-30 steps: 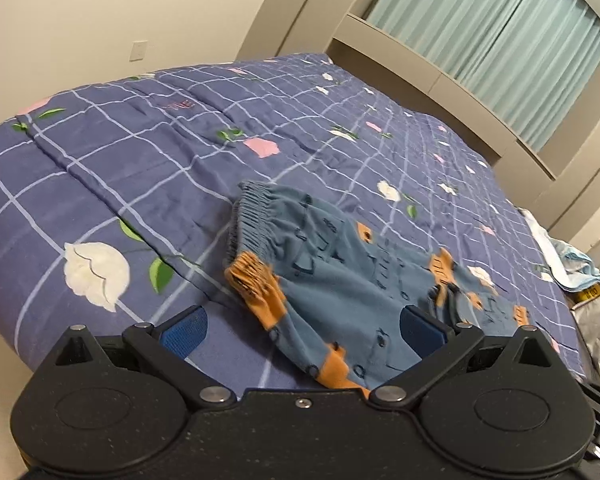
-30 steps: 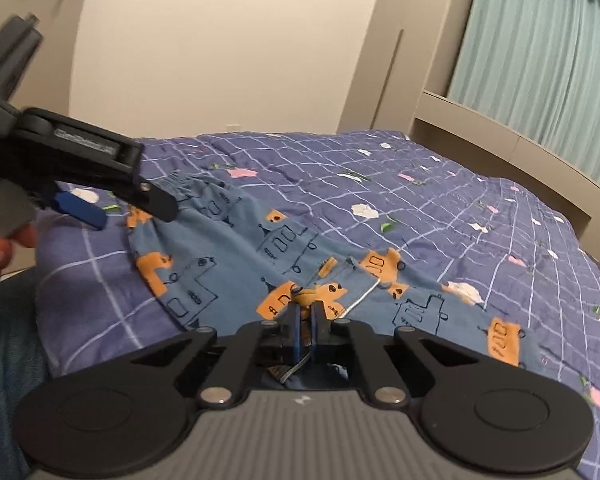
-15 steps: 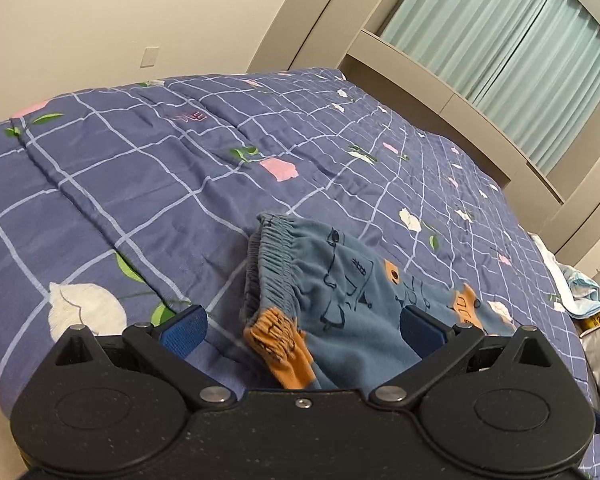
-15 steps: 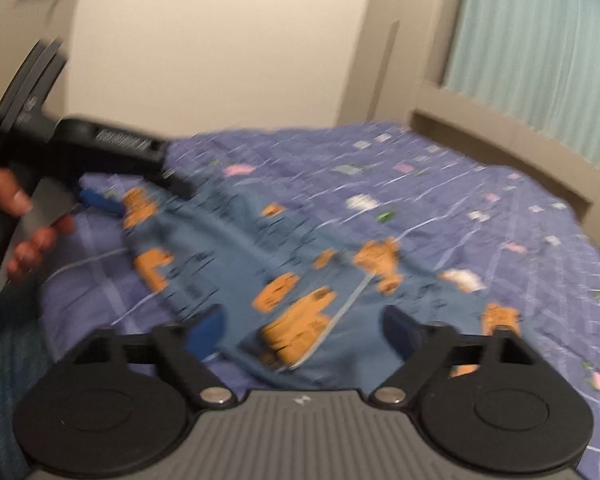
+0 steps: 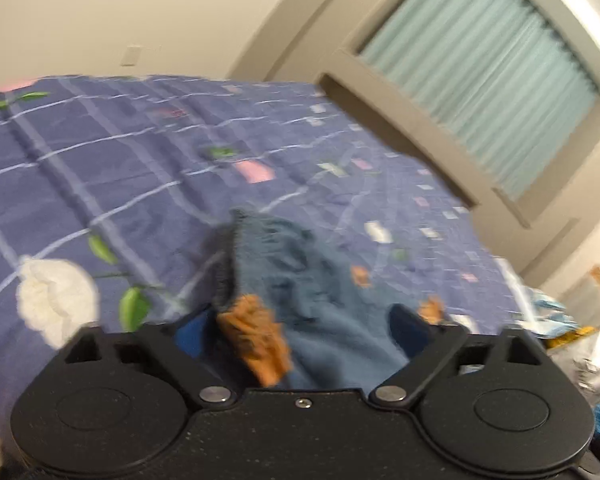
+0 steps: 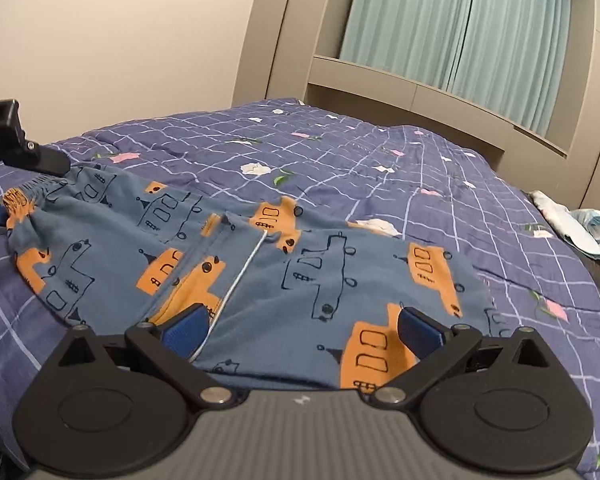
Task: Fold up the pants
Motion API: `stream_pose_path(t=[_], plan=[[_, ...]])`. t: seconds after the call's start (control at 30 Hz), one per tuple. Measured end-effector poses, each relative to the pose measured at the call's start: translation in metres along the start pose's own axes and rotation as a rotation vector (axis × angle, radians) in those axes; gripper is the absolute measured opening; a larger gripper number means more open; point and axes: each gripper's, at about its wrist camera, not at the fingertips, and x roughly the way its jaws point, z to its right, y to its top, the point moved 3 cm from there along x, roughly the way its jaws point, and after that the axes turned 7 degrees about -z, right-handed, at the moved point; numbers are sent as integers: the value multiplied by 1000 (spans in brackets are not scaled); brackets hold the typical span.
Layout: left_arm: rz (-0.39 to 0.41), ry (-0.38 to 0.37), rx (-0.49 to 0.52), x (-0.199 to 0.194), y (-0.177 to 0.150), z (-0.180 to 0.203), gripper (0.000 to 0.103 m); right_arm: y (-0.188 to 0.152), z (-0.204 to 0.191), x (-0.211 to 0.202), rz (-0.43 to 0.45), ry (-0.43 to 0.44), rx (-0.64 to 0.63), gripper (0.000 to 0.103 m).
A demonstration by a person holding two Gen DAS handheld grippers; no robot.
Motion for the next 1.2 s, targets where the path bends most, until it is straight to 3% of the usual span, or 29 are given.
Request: stream_pose_path(t=[0.03,0.07,0.17,0.27,0.33,0.37,0.5,0.67,0.87,1.03,1.2], plan=[[-2,58,-26,2,0,-4,63,0,1,1,-1,3,6,103],[10,86,-41,2,0,-6,58,-1,2,1,-2,7,12,103],[19,97,-57,2,2,-5,54,-1,3,2,-4,12,25,103],[10,104,-56,3,3,-2,39,-1,2,2,0,10,28,103],[18,108,-66,2,4,0,24,-1,3,2,1,11,33,103],[22,107,-64,1,6,2,22,-1,3,1,1,12,36,103],[59,119,5,-9,14,19,19,-2,6,-1,3,17,42,103],[116,66,146,-23,23,63,19,-1,11,-10,27,11,44,103],[141,-30,312,-26,30,136,19,2,31,-21,52,-91,45,103],[125,-113,453,-18,17,201,19,-2,63,-27,56,-173,73,103],[47,-169,591,7,-13,260,19,-12,109,-33,35,-286,98,103]])
